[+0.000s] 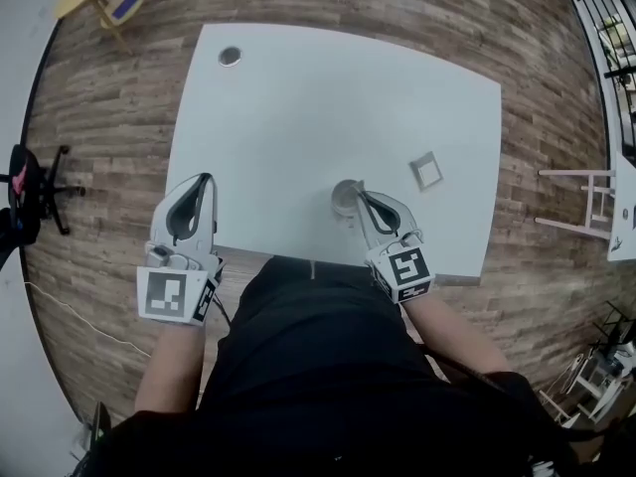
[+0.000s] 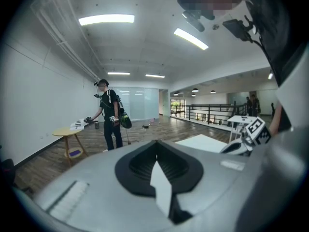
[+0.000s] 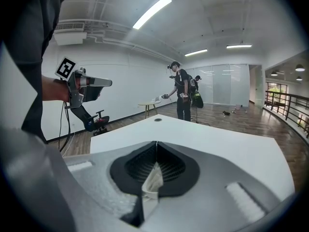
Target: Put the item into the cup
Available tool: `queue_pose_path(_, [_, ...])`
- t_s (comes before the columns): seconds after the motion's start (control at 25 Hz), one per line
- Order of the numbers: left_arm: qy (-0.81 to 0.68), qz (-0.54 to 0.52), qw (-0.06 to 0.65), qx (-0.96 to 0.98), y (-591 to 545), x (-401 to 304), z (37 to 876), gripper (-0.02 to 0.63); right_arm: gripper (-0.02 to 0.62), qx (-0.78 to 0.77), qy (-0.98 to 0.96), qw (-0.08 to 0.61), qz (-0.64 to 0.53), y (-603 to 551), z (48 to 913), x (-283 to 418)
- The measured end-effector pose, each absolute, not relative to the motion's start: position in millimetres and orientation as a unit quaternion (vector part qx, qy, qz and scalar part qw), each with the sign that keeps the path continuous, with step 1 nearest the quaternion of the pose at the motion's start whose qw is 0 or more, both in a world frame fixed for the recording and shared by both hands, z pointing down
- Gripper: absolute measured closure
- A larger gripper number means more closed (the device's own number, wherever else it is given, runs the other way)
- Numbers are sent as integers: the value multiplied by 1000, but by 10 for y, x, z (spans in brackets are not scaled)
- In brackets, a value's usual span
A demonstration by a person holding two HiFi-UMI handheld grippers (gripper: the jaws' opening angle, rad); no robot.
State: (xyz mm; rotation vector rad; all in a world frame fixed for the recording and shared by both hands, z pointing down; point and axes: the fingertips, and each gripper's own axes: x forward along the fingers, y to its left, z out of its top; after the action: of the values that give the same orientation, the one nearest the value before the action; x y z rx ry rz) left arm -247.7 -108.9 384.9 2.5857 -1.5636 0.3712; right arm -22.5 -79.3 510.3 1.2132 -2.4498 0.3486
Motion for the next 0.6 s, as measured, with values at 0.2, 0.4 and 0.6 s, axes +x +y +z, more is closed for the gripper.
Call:
queue_pose_path(0.2, [-512, 124, 49, 848, -1082, -2473, 3853, 607, 591, 430, -872, 193, 128, -761, 5127, -228])
queue_pose_path(0.4, [-507, 132, 53, 850, -1029, -2446, 3898, 607, 591, 432, -870, 193, 137, -739, 5180, -231])
queue_pose_path(0.6, [-501, 137, 64, 852, -1055, -2430, 3970, 607, 591, 431, -869, 194, 145, -754, 5217, -268])
